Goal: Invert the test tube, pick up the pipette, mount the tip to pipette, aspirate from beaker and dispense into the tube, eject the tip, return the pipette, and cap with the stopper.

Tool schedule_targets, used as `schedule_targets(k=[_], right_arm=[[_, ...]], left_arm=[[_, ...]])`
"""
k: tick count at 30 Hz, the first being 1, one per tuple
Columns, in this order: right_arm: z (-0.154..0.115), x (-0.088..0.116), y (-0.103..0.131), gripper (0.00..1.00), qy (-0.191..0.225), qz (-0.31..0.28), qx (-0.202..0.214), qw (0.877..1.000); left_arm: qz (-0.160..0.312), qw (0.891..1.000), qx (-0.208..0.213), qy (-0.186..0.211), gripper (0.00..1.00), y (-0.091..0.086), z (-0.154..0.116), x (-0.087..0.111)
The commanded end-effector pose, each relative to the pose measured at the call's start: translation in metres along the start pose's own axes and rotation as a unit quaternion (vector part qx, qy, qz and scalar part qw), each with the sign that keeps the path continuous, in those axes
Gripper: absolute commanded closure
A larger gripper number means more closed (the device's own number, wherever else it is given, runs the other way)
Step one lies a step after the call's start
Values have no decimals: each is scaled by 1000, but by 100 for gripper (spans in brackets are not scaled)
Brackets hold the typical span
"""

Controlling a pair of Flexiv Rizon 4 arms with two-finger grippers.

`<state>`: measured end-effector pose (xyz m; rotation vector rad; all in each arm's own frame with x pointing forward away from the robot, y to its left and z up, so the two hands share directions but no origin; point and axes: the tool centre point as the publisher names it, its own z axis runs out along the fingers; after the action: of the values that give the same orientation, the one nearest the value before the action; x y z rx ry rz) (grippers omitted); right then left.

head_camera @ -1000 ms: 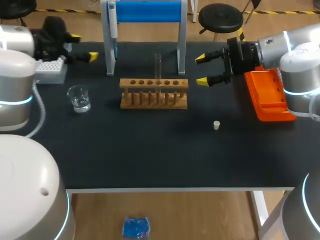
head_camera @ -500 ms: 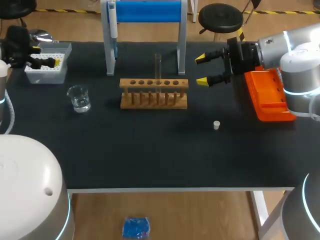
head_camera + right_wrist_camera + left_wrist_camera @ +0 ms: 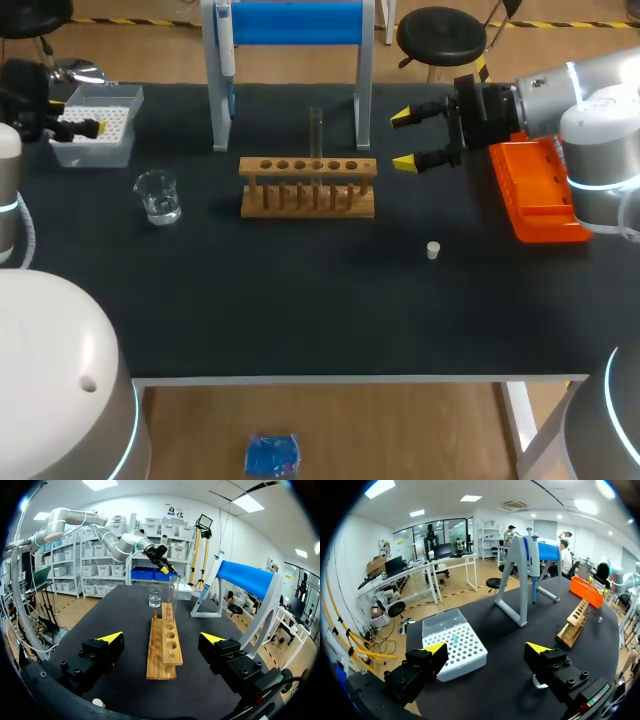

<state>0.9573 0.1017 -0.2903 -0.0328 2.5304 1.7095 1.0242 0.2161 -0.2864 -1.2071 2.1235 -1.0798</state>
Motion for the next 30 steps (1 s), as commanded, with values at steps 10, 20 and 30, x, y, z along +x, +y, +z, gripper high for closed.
schedule_targets(k=[10, 20, 30], right_arm=[[-1, -1, 0, 0, 2, 0, 0, 1000], [-1, -1, 0, 0, 2, 0, 0, 1000], [-1, -1, 0, 0, 2, 0, 0, 1000]], left_arm=[[0, 1000, 5, -2, 0, 2, 0, 2], [-42, 998, 11, -48, 0, 12, 28, -6], [-58, 996, 17, -62, 0, 22, 39, -19]])
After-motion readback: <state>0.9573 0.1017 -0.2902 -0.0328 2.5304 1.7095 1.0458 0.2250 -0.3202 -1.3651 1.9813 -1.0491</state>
